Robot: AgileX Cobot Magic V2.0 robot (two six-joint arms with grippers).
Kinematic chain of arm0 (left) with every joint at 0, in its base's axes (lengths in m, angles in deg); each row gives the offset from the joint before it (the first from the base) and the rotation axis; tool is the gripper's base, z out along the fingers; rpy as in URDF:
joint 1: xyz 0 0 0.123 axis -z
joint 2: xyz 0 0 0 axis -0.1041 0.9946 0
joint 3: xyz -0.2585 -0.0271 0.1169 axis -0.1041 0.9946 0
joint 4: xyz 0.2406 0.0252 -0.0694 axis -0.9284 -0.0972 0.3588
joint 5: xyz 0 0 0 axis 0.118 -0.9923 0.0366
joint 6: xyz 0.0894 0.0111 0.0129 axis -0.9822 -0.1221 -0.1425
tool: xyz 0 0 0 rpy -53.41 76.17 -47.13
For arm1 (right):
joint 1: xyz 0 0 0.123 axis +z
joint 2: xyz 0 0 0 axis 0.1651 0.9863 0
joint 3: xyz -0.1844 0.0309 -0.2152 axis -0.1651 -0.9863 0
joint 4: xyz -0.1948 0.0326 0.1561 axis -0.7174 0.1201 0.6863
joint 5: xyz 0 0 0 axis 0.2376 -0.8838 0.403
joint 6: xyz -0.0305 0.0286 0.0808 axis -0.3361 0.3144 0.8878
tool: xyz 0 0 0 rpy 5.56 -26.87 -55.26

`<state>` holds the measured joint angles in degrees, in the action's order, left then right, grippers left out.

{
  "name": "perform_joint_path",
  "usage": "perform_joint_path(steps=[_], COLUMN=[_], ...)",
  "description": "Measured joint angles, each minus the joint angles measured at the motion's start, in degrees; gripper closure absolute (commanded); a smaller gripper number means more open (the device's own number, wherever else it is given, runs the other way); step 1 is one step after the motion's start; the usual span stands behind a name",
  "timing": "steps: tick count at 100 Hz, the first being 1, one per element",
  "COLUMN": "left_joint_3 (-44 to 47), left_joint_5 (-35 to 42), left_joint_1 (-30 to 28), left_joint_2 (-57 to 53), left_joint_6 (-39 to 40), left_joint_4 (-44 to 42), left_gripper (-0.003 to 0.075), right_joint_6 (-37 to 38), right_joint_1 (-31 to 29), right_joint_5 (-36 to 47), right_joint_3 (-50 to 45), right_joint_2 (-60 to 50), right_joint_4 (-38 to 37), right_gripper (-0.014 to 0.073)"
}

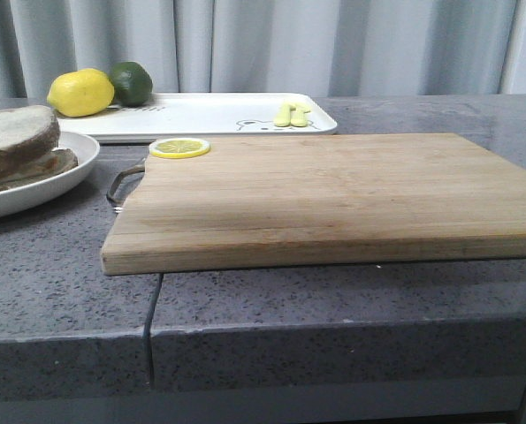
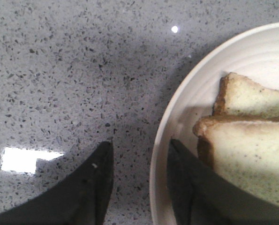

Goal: Place bread and move sandwich to tray
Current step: 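Move the left gripper to the plate rim and grasp it, then lift the sandwich plate with the left gripper and carry it onto the tray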

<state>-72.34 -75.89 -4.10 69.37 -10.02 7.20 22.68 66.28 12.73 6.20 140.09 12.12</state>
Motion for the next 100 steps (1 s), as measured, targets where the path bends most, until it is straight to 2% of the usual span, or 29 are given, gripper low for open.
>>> perform_joint_path(steps=[31, 38, 56, 80, 100], left_joint_3=[-0.36, -0.52, -0.62, -1.00, -2.11], left_joint_5=[-1.24, -1.47, -1.86, -3.11, -6.70], left_joint_1=[0.00, 0.00, 0.00, -0.36, -3.76], left_joint_2=[3.75, 3.93, 3.93, 3.93, 4.15], left_joint_6=[0.00, 0.00, 0.00, -0.37, -7.07], left_joint_4=[2.04, 2.17, 3.17, 6.12, 18.78], left_gripper=[0.0479, 0.0529, 0.0741, 0.0739, 0.0740], right_joint_6=[0.00, 0.00, 0.00, 0.00, 0.00], right_joint_1=[0.00, 0.00, 0.00, 0.00, -0.42], right_joint_5=[0.00, 0.00, 0.00, 0.00, 0.96], right_joint_3=[0.00, 0.00, 0.00, 0.00, -1.48], right_joint_2=[0.00, 0.00, 0.00, -0.36, -2.97], right_joint_4=[0.00, 0.00, 0.00, 0.00, 0.00], right_gripper=[0.0655, 0.0655, 0.0655, 0.0655, 0.0655])
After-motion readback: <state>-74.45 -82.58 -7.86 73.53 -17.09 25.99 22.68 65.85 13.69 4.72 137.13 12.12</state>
